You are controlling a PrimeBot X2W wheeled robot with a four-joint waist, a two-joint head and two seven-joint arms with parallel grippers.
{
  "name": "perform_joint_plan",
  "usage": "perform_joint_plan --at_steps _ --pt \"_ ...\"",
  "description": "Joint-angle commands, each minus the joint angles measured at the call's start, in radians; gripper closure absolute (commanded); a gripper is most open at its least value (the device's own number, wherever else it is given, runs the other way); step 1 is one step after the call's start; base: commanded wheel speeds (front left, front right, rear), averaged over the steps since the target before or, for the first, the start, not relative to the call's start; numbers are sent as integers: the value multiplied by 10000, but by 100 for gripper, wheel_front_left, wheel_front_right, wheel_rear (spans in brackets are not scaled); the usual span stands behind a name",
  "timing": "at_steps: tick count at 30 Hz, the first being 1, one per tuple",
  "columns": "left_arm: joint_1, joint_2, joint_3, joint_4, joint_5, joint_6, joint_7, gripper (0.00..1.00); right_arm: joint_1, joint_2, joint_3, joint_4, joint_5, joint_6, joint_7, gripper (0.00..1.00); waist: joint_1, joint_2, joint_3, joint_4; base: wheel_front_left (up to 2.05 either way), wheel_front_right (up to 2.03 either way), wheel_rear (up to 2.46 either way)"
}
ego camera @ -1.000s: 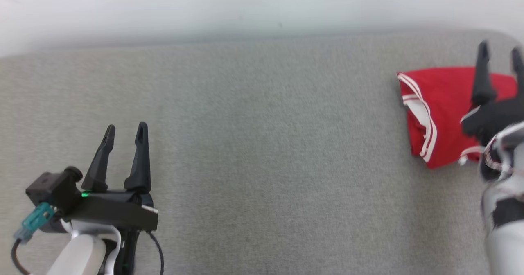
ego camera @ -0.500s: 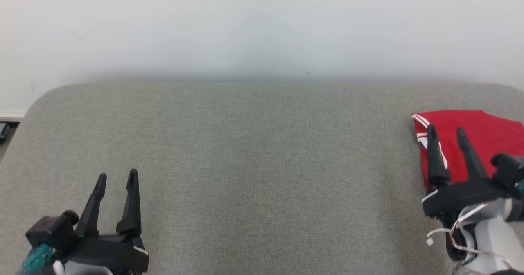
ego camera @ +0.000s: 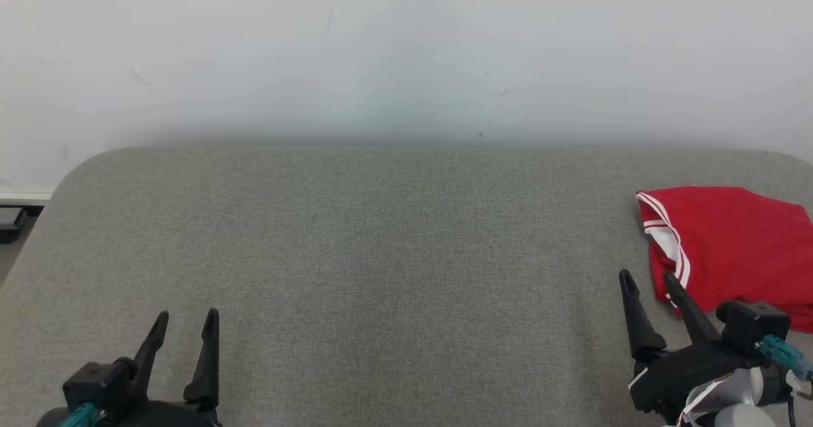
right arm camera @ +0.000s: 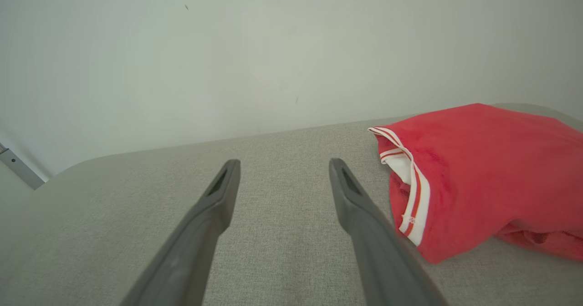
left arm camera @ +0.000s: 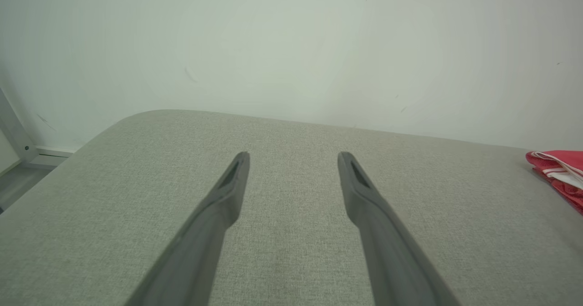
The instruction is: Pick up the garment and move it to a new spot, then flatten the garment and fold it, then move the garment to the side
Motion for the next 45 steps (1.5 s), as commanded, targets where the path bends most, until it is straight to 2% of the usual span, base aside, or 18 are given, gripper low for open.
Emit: perform_joint_plan --at_steps 1,10,14,19,29,39,45 --pt "172 73 21 -45 59 80 -48 0 180 -24 65 -133 -109 -20 79 0 0 0 17 -48 0 0 0" --pt "427 -63 207 -129 -279 219 -169 0 622 -23 188 -342 -181 -20 240 0 0 0 4 -138 0 0 0" --pt "556 18 254 -142 -352 325 -68 0 667 -23 250 -405 -148 -20 302 0 0 0 -27 -156 0 0 0" --pt "505 184 103 -275 -267 257 256 0 648 -23 310 -480 -36 -20 361 0 0 0 -48 -140 0 0 0" --pt "486 192 44 -593 -179 433 180 0 647 -22 337 -393 69 -20 347 0 0 0 -57 -92 0 0 0" --pt "585 218 59 -973 -215 225 -159 0 538 -22 402 -286 140 -20 380 0 0 0 -40 -56 0 0 0" --pt "633 210 128 -904 -412 287 -24 0 482 -24 389 -249 107 -20 429 0 0 0 -29 -145 0 0 0"
